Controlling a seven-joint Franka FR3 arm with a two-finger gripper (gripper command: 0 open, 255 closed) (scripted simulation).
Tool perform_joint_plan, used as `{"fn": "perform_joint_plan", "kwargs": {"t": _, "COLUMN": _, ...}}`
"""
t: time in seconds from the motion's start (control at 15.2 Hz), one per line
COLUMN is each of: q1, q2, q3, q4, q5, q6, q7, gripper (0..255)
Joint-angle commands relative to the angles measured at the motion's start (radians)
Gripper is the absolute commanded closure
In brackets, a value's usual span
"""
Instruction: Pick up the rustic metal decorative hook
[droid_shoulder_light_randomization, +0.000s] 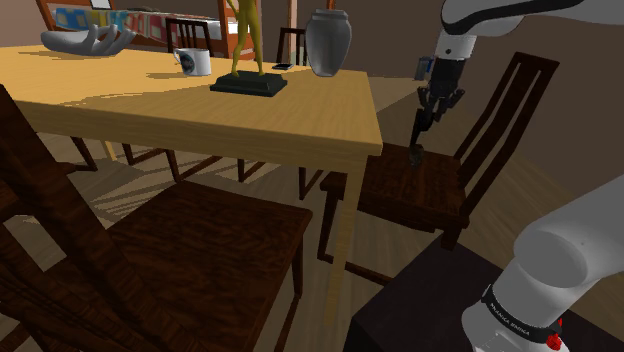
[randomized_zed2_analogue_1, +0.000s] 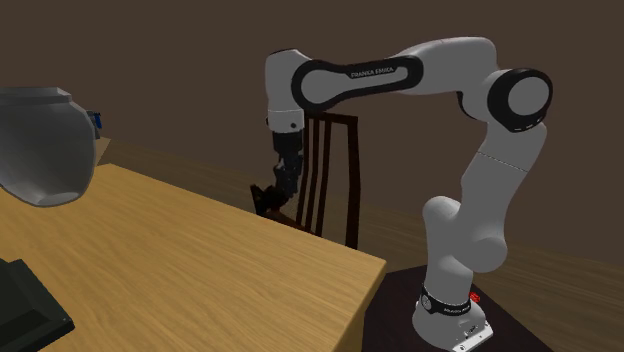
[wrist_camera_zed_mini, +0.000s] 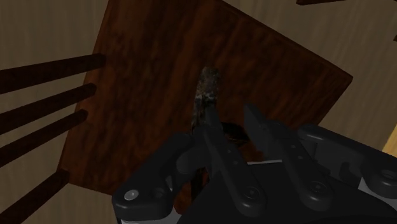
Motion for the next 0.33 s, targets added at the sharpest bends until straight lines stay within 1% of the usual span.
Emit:
{"fn": "perform_joint_plan", "kwargs": {"t": 0.0, "q1": 0.001, "q2": 0.003, "q3": 0.001, "q4": 0.031, "q5": 0.001, "q6": -0.028, "q7": 0.0, "gripper": 255}}
{"fn": "perform_joint_plan", "kwargs": {"t": 0.13, "q1": 0.001, "q2": 0.007, "q3": 0.002, "q4": 0.061, "q5": 0.002, "q6": -0.055, "q7": -0.001, "gripper": 255}}
{"fn": "perform_joint_plan", "kwargs": {"t": 0.26, "q1": 0.001, "q2": 0.007, "q3": 0.002, "q4": 0.064, "q5": 0.002, "q6": -0.057, "q7": -0.001, "gripper": 255}}
